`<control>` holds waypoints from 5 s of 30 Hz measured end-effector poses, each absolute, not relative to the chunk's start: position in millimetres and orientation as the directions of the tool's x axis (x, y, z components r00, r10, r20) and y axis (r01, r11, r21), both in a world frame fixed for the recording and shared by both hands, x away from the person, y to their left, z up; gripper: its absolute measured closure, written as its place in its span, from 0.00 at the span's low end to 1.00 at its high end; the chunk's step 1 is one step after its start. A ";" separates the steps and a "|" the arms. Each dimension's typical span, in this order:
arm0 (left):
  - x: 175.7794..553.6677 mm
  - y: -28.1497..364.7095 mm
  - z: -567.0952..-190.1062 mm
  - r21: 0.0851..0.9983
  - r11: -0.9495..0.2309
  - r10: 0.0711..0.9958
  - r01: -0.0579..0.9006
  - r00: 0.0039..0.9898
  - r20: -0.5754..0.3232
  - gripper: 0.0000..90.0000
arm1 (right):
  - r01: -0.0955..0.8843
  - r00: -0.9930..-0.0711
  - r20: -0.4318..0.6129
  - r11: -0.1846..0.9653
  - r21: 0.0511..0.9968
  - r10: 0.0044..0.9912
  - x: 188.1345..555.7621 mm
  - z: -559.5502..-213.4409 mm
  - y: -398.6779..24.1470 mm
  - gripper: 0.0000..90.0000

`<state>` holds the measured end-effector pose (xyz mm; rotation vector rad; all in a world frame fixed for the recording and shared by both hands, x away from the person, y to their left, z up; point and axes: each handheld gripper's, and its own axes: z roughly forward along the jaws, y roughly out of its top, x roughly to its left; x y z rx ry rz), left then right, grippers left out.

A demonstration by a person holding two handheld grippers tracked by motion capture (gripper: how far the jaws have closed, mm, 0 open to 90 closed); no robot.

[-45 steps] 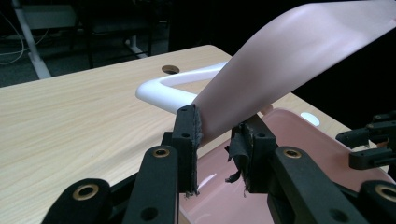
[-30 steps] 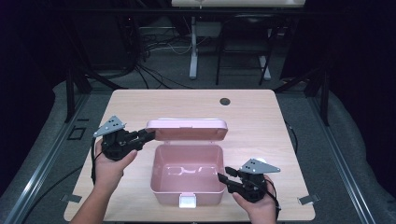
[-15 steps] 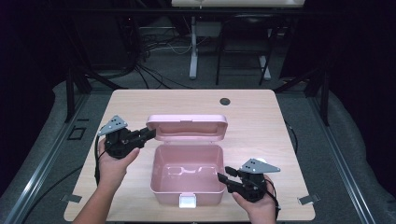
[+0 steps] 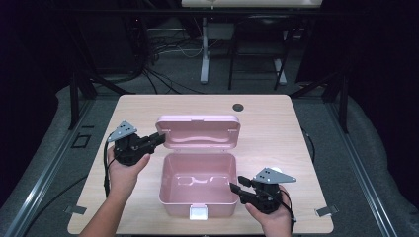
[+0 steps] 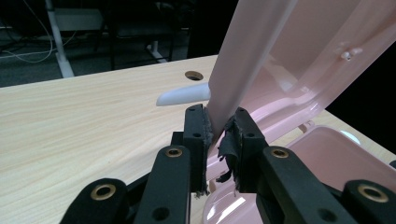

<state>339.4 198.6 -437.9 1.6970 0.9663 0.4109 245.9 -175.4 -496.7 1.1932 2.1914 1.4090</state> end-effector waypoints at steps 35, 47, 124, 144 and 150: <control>354.7 192.5 -444.3 0.890 -0.079 0.817 0.449 0.541 -0.200 0.94 | 0.485 -0.617 0.194 0.175 0.857 0.762 246.0 -498.8 -174.9 0.64; 360.7 191.2 -444.7 0.880 -0.077 0.823 0.468 0.529 -0.209 0.95 | 0.486 -0.616 0.197 0.171 0.857 0.763 246.0 -499.1 -174.6 0.64; 402.1 195.4 -449.3 0.747 -0.019 0.802 0.664 0.457 -0.386 0.96 | 0.497 -0.612 0.177 0.201 0.844 0.770 250.4 -506.3 -167.9 0.59; 410.4 195.6 -451.9 0.708 -0.014 0.800 0.706 0.433 -0.416 0.96 | 0.499 -0.610 0.177 0.200 0.843 0.772 250.7 -506.3 -168.0 0.60; 412.5 195.3 -453.3 0.703 -0.018 0.803 0.711 0.428 -0.413 0.95 | 0.499 -0.609 0.179 0.198 0.844 0.773 250.5 -506.3 -167.9 0.60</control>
